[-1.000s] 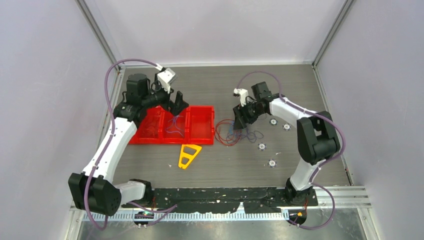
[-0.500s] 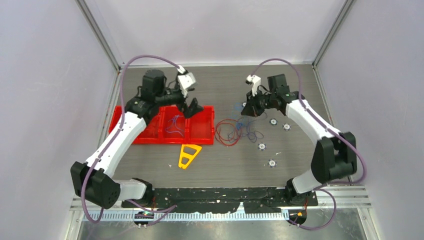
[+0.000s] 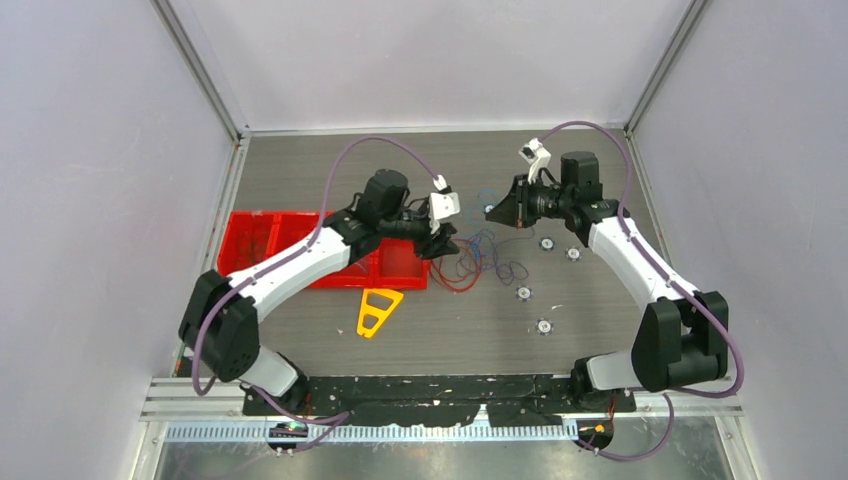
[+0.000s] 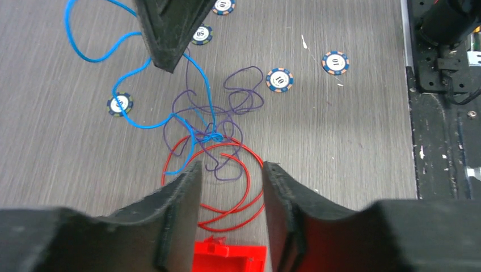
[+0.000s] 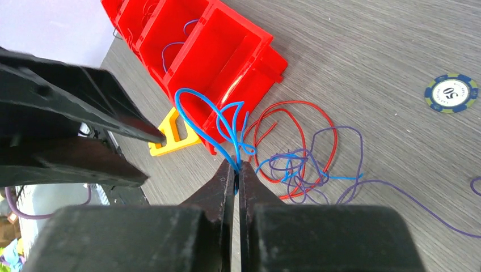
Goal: Untangle the cables
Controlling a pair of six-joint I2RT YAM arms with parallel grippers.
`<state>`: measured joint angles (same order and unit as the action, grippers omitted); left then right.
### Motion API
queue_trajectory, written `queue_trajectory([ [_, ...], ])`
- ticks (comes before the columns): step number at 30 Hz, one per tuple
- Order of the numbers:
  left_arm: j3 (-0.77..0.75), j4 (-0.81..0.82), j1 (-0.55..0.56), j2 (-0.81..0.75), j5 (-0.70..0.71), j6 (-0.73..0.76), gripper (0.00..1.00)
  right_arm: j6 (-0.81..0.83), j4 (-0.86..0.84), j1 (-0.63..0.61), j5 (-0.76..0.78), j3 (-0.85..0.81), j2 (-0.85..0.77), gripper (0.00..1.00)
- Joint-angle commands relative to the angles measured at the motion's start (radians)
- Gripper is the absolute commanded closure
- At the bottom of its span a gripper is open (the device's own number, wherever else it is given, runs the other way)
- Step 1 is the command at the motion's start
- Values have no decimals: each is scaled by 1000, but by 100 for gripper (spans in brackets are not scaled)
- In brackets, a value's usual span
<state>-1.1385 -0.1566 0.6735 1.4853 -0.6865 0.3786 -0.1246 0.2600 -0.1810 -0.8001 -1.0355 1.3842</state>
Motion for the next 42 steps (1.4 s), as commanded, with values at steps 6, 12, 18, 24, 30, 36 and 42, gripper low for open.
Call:
queue_trajectory([
  [6,33,222,21,155,95,-154,68,-81,-101,10,-25,33,-106,95],
  [12,61,293,28,214,179,-226,68,-94,-94,14,-25,31,-149,95],
  [18,60,292,68,263,186,-197,62,-90,-86,19,-23,26,-165,95],
  [24,37,285,122,310,224,-156,60,-94,-80,29,-22,29,-165,95],
  [30,43,306,139,347,334,-187,54,-98,-78,31,-23,21,-163,95],
  [36,39,351,143,382,399,-199,56,-87,-53,35,-28,17,-163,95],
  [42,1,372,150,410,408,-201,61,-83,-38,39,-30,18,-161,95],
])
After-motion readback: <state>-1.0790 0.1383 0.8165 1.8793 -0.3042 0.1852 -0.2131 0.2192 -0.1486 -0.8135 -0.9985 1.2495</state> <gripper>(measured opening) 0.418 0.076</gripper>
